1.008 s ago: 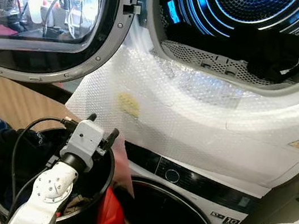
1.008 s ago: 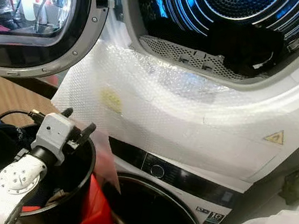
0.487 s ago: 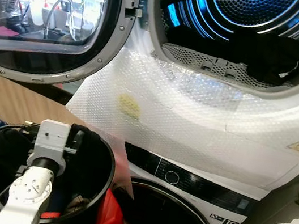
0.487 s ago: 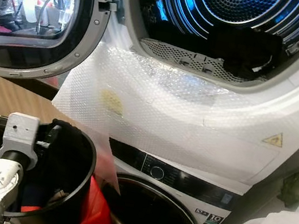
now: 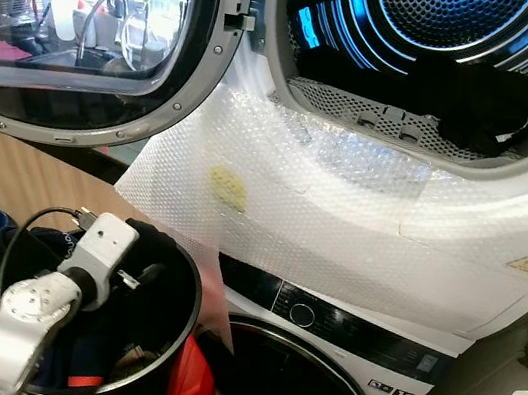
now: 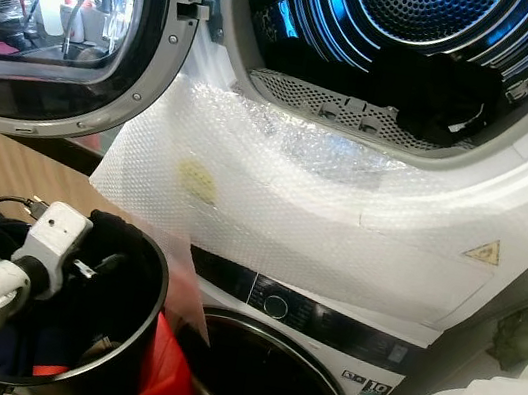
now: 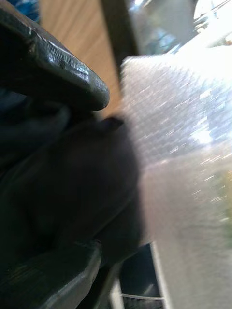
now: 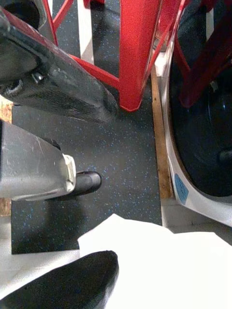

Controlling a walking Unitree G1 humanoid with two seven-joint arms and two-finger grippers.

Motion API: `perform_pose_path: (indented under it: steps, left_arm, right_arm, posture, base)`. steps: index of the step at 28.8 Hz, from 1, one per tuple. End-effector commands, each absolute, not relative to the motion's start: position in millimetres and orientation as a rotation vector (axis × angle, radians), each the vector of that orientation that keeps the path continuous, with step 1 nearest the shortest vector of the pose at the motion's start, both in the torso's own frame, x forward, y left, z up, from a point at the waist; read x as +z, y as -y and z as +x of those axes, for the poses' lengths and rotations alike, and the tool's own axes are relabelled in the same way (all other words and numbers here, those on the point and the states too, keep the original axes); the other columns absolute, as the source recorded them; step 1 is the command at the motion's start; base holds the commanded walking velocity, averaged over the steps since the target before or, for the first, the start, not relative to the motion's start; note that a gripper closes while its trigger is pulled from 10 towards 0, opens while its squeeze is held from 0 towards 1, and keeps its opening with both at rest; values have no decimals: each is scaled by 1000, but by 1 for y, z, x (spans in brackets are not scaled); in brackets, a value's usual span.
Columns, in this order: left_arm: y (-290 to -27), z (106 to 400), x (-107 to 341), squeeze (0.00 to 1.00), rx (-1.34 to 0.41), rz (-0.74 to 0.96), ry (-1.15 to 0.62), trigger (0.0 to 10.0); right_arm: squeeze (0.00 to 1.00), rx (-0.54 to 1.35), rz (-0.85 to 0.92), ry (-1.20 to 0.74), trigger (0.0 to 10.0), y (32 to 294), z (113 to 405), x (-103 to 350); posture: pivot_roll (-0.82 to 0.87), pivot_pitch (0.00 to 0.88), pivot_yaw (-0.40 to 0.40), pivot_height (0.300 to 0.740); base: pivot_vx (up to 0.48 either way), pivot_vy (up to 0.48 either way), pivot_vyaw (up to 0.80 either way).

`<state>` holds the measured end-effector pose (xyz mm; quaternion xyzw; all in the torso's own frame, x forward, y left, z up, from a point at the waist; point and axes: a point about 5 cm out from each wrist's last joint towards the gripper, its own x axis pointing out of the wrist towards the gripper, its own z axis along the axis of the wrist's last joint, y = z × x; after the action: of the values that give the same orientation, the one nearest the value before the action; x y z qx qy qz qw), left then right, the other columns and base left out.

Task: Clothes washing

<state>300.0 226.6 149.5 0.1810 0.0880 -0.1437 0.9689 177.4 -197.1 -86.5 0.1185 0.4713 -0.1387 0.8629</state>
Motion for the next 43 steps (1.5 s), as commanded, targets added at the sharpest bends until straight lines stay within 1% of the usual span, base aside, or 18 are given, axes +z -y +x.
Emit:
perform_pose_path:
  steps: [1, 5, 10, 15, 27, 34, 38, 39, 40, 41, 42, 43]
  left_arm:
    - [-228, 303, 156, 1000, -321, 356, -151, 10000]
    - [-226, 307, 161, 1000, -440, 375, -140, 10000]
    - [-226, 318, 166, 1000, -520, 335, -128, 10000]
    - [-245, 334, 171, 1000, -461, 393, -155, 10000]
    - [-248, 334, 162, 1000, -543, 387, -192, 10000]
    - [-249, 335, 162, 1000, -541, 379, -188, 10000]
    - [-252, 337, 161, 1000, -512, 353, -197, 10000]
    - [-253, 337, 160, 1000, -505, 319, -214, 10000]
    - [-252, 337, 159, 894, -511, 310, -224, 10000]
    - [-252, 337, 158, 376, -519, 309, -231, 10000]
    - [-251, 336, 157, 0, -525, 317, -238, 10000]
    - [-250, 335, 157, 0, -530, 332, -244, 10000]
  right_arm:
    - [0, -305, 244, -1004, 10000, 201, 172, -88]
    - [0, -304, 234, -1005, 10000, 203, 171, -88]
    - [0, -306, 226, -999, 10000, 207, 174, -87]
    - [0, -310, 205, -992, 10000, 216, 174, -85]
    - [0, -312, 185, -1005, 10000, 223, 166, -87]
    - [0, -301, 180, -996, 10000, 223, 168, -86]
    - [0, -299, 171, -1000, 10000, 224, 168, -86]
    - [0, -300, 169, -1001, 10000, 225, 167, -86]
    - [0, -301, 168, -1001, 10000, 225, 167, -86]
    - [0, -300, 167, -1002, 10000, 225, 167, -86]
    - [0, -299, 165, -1001, 10000, 225, 167, -86]
    - [0, -299, 165, -1000, 10000, 226, 167, -85]
  posture:
    - [16, 54, -48, 740]
    - [9, 68, -62, 740]
    - [-10, 79, -78, 740]
    - [-31, 100, -96, 740]
    - [-48, 132, -114, 740]
    - [-51, 144, -120, 740]
    - [-53, 138, -122, 740]
    - [-54, 136, -124, 740]
    - [-53, 130, -124, 740]
    - [-53, 130, -124, 740]
    - [-53, 127, -122, 740]
    - [-53, 127, -122, 740]
  base:
    - [0, 0, 0]
    - [0, 0, 0]
    - [0, 0, 0]
    - [0, 0, 0]
    - [0, 0, 0]
    - [0, 0, 0]
    - [0, 0, 0]
    - [0, 0, 0]
    - [0, 0, 0]
    - [0, 0, 0]
    - [0, 0, 0]
    - [0, 0, 0]
